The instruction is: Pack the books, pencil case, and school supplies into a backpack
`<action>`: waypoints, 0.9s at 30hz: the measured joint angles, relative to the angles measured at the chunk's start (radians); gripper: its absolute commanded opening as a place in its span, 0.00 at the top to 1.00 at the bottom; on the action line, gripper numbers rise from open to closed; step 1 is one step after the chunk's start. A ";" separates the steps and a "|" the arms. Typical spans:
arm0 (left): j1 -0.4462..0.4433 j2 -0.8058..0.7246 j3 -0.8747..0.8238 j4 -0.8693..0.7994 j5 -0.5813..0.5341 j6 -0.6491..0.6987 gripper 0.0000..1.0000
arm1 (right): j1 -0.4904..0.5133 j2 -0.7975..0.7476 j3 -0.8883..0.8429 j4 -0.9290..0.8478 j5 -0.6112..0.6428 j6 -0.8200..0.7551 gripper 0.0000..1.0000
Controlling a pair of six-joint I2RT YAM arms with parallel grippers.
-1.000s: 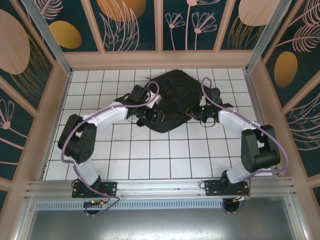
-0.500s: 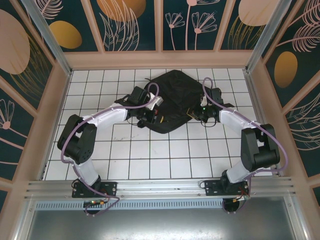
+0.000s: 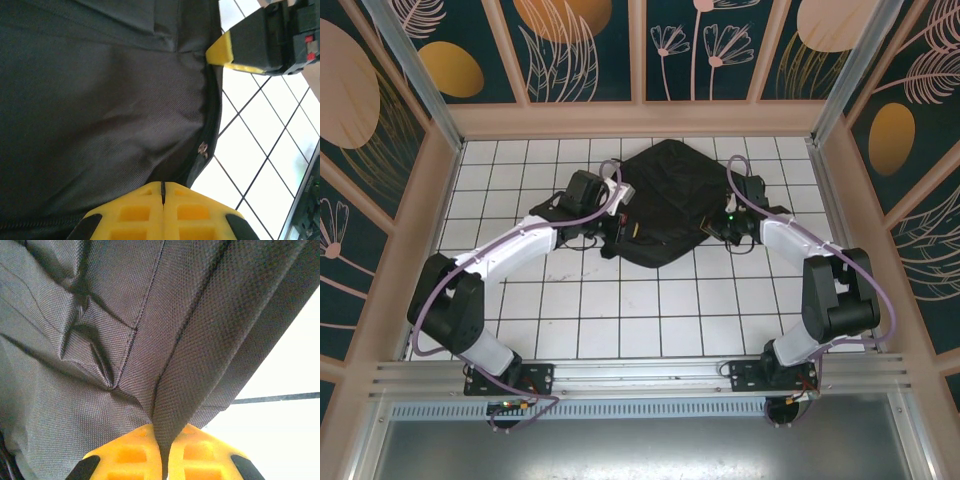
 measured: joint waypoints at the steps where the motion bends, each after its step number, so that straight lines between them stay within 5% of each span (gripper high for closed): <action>1: 0.000 -0.001 -0.011 0.005 0.001 -0.005 1.00 | -0.002 0.000 0.005 -0.005 0.003 -0.002 0.93; 2: 0.000 -0.001 -0.019 0.008 0.004 -0.010 1.00 | -0.002 0.000 0.007 -0.006 0.005 -0.003 0.93; 4: 0.000 0.001 -0.021 0.009 0.003 -0.018 0.61 | 0.000 0.000 0.011 -0.011 0.010 -0.005 0.93; 6: 0.000 0.010 -0.017 0.017 0.005 -0.023 0.45 | 0.002 0.000 0.014 -0.016 0.014 -0.011 0.93; 16: 0.000 0.122 0.053 0.034 0.064 -0.041 0.33 | 0.003 0.000 0.016 -0.021 0.016 -0.021 0.92; 27: 0.000 0.214 0.099 -0.023 0.113 -0.035 0.38 | 0.003 0.011 0.022 -0.023 0.011 -0.021 0.92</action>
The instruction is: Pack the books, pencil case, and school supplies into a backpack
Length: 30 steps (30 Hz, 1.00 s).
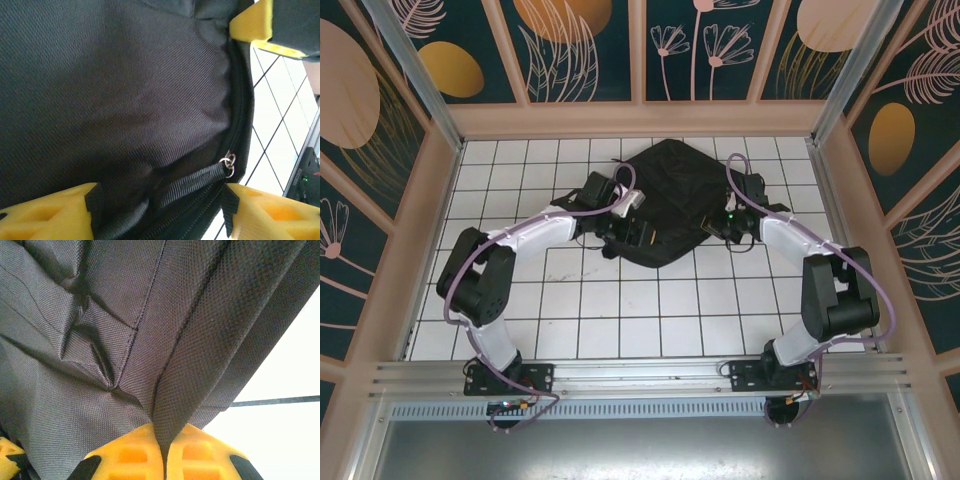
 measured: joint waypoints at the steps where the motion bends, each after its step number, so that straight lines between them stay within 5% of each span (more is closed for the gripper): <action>1: -0.001 0.004 0.001 -0.006 0.004 0.002 0.41 | 0.000 0.002 0.001 0.000 0.000 0.000 0.92; 14: -0.052 0.043 0.016 -0.018 0.167 -0.021 1.00 | 0.000 0.023 0.008 0.000 0.001 0.000 0.93; 23: -0.055 0.047 0.028 -0.014 0.148 -0.038 1.00 | 0.000 0.021 0.008 -0.006 0.019 -0.005 0.91; 30: -0.051 -0.012 0.032 0.011 0.083 -0.082 1.00 | 0.000 -0.026 0.009 -0.031 0.085 -0.015 0.58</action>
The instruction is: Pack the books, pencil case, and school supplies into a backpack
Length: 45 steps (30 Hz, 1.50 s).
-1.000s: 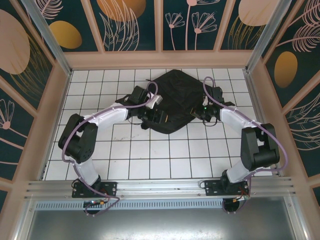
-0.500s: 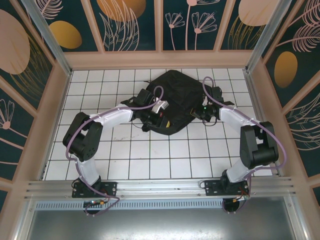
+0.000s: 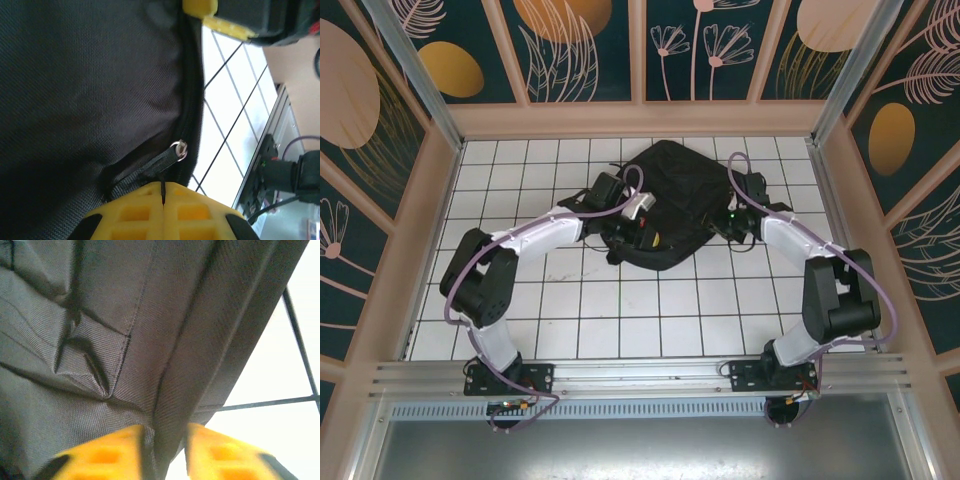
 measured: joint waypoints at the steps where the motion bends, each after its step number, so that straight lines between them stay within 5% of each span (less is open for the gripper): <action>1: 0.000 -0.014 0.000 0.012 -0.006 -0.008 1.00 | 0.001 -0.012 0.001 -0.005 0.008 -0.002 0.54; 7: 0.000 -0.047 0.000 0.061 -0.010 -0.041 1.00 | 0.044 -0.072 0.029 -0.039 -0.006 0.035 0.44; 20: 0.000 -0.100 -0.034 0.110 0.006 -0.097 1.00 | 0.175 -0.121 -0.064 0.013 -0.166 0.346 0.42; 25: 0.000 -0.125 -0.038 0.139 0.023 -0.112 1.00 | 0.173 -0.121 -0.061 0.039 -0.213 0.402 0.50; 34: 0.000 -0.126 -0.044 0.169 0.036 -0.138 1.00 | 0.181 -0.246 0.012 0.091 -0.103 -0.013 0.53; 45: 0.000 -0.127 -0.055 0.198 0.047 -0.156 1.00 | 0.216 -0.380 -0.309 0.460 -0.151 -0.452 0.50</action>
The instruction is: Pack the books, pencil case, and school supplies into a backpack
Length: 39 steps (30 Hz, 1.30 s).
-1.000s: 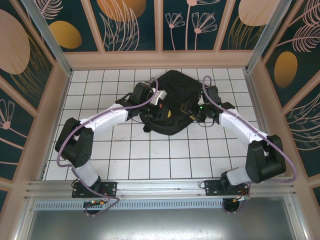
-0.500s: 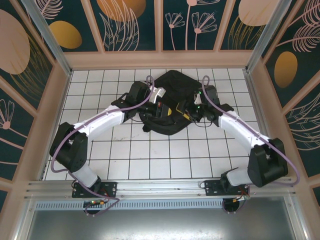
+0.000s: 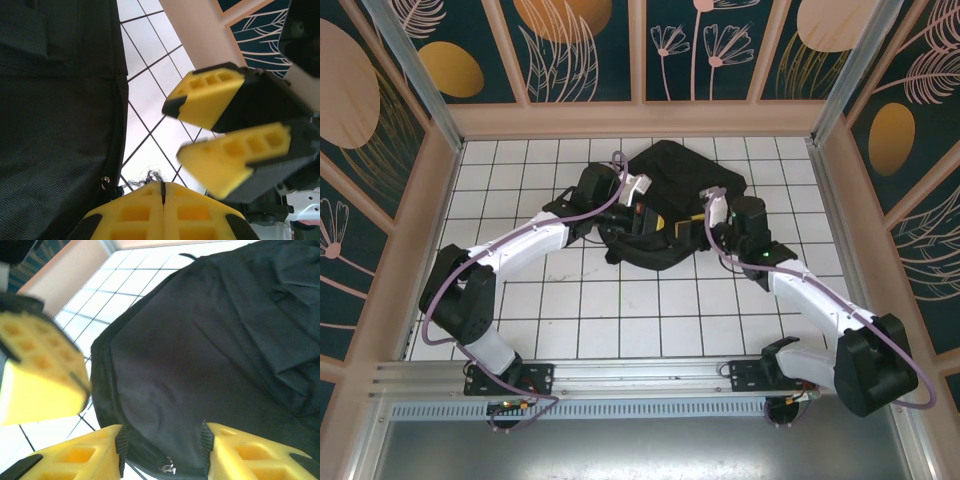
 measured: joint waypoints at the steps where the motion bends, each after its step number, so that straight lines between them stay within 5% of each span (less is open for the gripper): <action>1: 0.000 0.000 0.000 0.002 0.000 0.000 1.00 | 0.013 0.003 -0.003 0.012 -0.007 -0.021 0.49; 22: 0.000 -0.007 -0.008 0.035 0.001 -0.033 1.00 | 0.111 0.112 -0.099 0.185 0.065 -0.116 0.48; 27: 0.000 -0.013 -0.012 0.040 0.001 -0.037 1.00 | 0.121 0.148 -0.113 0.212 0.071 -0.117 0.61; 32: 0.000 -0.018 -0.017 0.042 0.000 -0.038 1.00 | 0.127 0.159 -0.123 0.249 0.086 -0.127 0.97; 36: 0.000 -0.024 -0.034 0.048 0.000 -0.040 1.00 | 0.129 0.159 -0.135 0.267 0.093 -0.132 1.00; 37: 0.000 -0.027 -0.040 0.048 0.000 -0.041 0.97 | 0.129 0.158 -0.138 0.273 0.093 -0.134 1.00; 39: 0.000 -0.034 -0.048 0.045 -0.005 -0.041 0.63 | 0.129 0.154 -0.145 0.286 0.093 -0.135 1.00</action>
